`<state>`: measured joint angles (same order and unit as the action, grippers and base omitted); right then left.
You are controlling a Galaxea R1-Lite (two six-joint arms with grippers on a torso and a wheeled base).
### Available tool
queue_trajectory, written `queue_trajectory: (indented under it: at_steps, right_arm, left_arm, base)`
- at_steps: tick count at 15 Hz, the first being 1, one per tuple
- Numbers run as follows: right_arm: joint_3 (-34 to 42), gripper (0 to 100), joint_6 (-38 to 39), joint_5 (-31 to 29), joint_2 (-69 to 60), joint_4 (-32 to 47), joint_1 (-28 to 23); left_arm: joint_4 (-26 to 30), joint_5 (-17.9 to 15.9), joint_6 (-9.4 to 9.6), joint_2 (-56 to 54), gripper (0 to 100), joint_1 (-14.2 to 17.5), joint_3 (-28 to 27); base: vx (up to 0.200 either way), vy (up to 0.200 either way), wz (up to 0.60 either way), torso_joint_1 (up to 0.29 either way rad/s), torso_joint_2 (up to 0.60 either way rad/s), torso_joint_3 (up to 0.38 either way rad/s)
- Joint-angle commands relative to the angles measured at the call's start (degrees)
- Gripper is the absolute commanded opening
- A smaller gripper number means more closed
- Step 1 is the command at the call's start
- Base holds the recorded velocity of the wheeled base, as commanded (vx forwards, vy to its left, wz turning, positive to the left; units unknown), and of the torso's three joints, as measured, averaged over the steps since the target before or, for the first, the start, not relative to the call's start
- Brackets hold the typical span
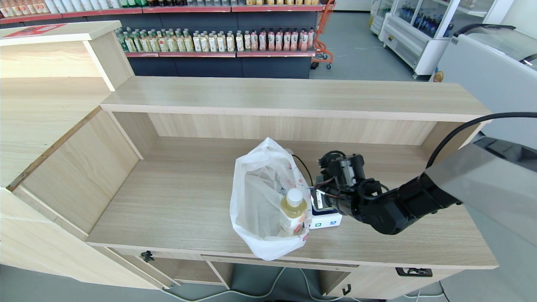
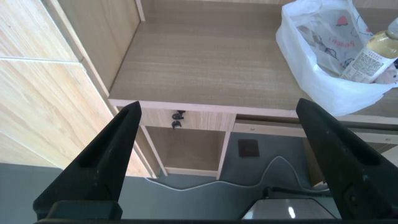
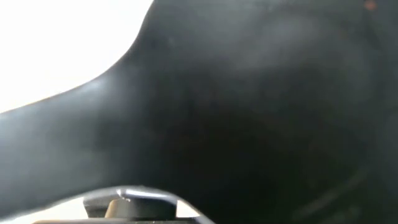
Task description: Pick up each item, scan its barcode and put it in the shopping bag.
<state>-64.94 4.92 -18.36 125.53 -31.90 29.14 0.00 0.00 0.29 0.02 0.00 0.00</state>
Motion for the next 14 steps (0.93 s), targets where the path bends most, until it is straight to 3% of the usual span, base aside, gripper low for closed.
queue_trajectory:
  at_steps: [1, 3, 7, 12, 14]
  right_arm:
    - [-0.89, 0, -0.35, -0.1, -5.29, -2.55, -1.36]
    - [-0.54, 0, -0.35, 0.96, -10.65, -6.77, -1.45]
    - [2.01, 0, -2.02, 3.68, -17.6, -7.65, -0.48]
    - [2.71, 0, -1.94, 3.94, -18.04, -7.82, -0.83]
    - [4.03, 0, -2.2, 6.41, -17.51, -11.25, -0.66]
  left_arm:
    - [0.0, 0.0, -0.12, -0.02, 100, 0.0, 0.0]
    - [0.0, 0.0, -0.2, -0.02, 100, 0.0, 0.0]
    - [0.0, 0.0, -0.12, -0.02, 100, 0.0, 0.0]
    - [0.0, 0.0, 0.06, -0.02, 100, 0.0, 0.0]
    - [-0.09, 0.0, 0.06, -0.02, 100, 0.0, 0.0]
  base:
    - [0.0, 0.0, 0.0, 0.0, 0.0, 0.0]
    - [0.0, 0.0, 0.0, 0.0, 0.0, 0.0]
    - [0.0, 0.0, 0.0, 0.0, 0.0, 0.0]
    - [0.0, 0.0, 0.0, 0.0, 0.0, 0.0]
    - [0.0, 0.0, 0.0, 0.0, 0.0, 0.0]
